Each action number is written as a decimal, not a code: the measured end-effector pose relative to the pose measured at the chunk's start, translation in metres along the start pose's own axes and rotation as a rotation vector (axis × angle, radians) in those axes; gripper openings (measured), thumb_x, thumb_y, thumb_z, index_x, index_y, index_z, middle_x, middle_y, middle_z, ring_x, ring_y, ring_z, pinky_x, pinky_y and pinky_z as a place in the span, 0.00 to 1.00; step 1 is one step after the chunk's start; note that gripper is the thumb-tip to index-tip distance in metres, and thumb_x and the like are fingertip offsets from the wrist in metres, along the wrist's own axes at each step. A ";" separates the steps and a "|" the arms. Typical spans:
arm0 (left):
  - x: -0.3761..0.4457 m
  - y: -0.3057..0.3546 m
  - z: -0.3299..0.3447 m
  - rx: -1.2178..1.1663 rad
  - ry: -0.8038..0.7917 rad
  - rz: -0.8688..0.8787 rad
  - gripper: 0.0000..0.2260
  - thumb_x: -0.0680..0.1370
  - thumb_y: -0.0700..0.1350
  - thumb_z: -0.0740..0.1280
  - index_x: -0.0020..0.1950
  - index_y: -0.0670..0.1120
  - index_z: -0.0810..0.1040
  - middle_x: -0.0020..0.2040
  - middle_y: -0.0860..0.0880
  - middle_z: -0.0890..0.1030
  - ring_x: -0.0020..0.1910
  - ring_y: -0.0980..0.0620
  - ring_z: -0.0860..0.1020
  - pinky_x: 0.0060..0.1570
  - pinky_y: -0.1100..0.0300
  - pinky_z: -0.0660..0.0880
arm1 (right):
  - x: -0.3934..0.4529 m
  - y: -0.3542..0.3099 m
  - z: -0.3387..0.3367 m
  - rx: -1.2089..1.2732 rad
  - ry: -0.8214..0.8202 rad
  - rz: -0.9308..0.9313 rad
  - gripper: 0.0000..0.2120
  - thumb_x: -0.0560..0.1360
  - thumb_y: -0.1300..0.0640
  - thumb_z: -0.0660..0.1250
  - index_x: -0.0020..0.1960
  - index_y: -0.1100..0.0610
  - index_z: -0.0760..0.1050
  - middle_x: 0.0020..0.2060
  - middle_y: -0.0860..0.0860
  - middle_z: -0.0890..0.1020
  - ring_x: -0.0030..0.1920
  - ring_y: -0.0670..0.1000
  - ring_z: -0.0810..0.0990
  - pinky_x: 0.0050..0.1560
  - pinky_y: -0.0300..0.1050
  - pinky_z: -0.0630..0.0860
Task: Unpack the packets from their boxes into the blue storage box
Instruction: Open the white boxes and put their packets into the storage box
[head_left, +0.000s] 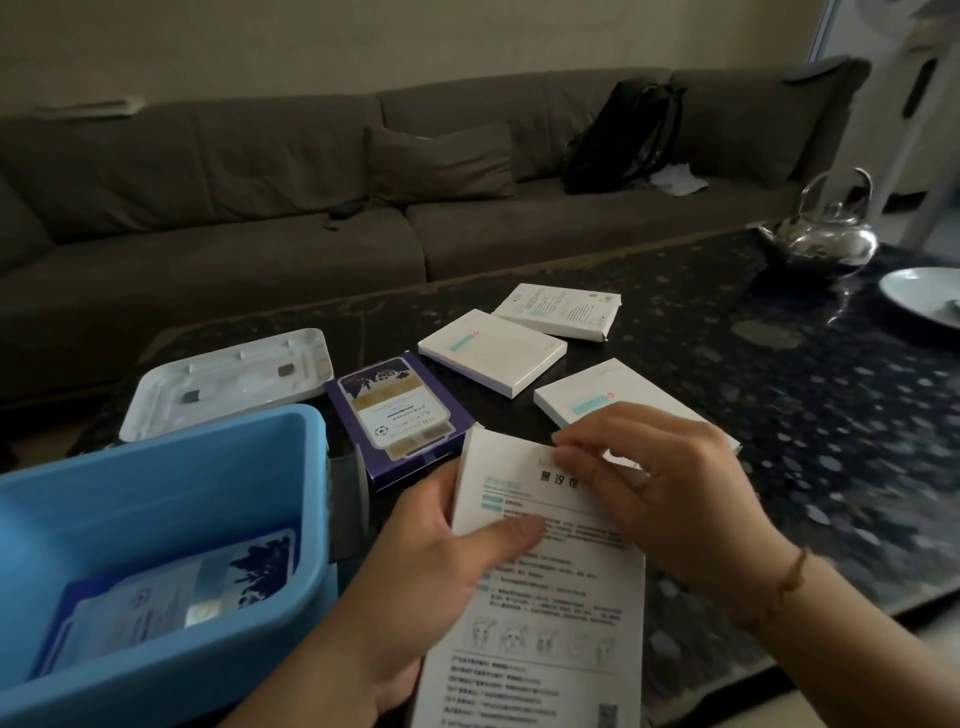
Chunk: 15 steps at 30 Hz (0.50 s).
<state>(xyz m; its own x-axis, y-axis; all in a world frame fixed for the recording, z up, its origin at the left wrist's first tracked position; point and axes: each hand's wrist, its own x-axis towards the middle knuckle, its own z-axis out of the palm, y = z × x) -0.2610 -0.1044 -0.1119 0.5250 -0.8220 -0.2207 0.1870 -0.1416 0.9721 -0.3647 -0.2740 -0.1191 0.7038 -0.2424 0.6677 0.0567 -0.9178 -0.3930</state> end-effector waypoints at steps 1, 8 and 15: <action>0.000 0.000 0.000 -0.006 0.000 0.001 0.13 0.73 0.40 0.71 0.57 0.44 0.79 0.49 0.41 0.86 0.48 0.40 0.85 0.49 0.44 0.81 | -0.001 0.001 0.001 -0.033 0.027 -0.049 0.11 0.78 0.49 0.65 0.50 0.54 0.83 0.45 0.45 0.84 0.42 0.44 0.83 0.40 0.43 0.81; -0.001 -0.001 -0.001 -0.047 0.009 0.008 0.12 0.72 0.40 0.72 0.55 0.45 0.80 0.49 0.39 0.85 0.49 0.38 0.85 0.51 0.42 0.80 | -0.007 0.001 0.007 0.017 0.106 -0.089 0.08 0.76 0.52 0.70 0.48 0.56 0.84 0.47 0.46 0.84 0.45 0.46 0.84 0.40 0.46 0.81; -0.001 -0.002 0.002 -0.062 0.014 0.012 0.12 0.72 0.39 0.71 0.56 0.44 0.80 0.49 0.39 0.86 0.48 0.39 0.85 0.49 0.44 0.82 | -0.007 -0.003 0.011 -0.090 0.130 -0.088 0.07 0.77 0.53 0.67 0.46 0.54 0.82 0.44 0.46 0.84 0.42 0.46 0.83 0.37 0.43 0.81</action>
<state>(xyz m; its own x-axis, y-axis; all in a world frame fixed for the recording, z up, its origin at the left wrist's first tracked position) -0.2635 -0.1040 -0.1130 0.5392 -0.8154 -0.2110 0.2319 -0.0971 0.9679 -0.3622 -0.2658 -0.1295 0.6012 -0.1933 0.7753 0.0466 -0.9602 -0.2754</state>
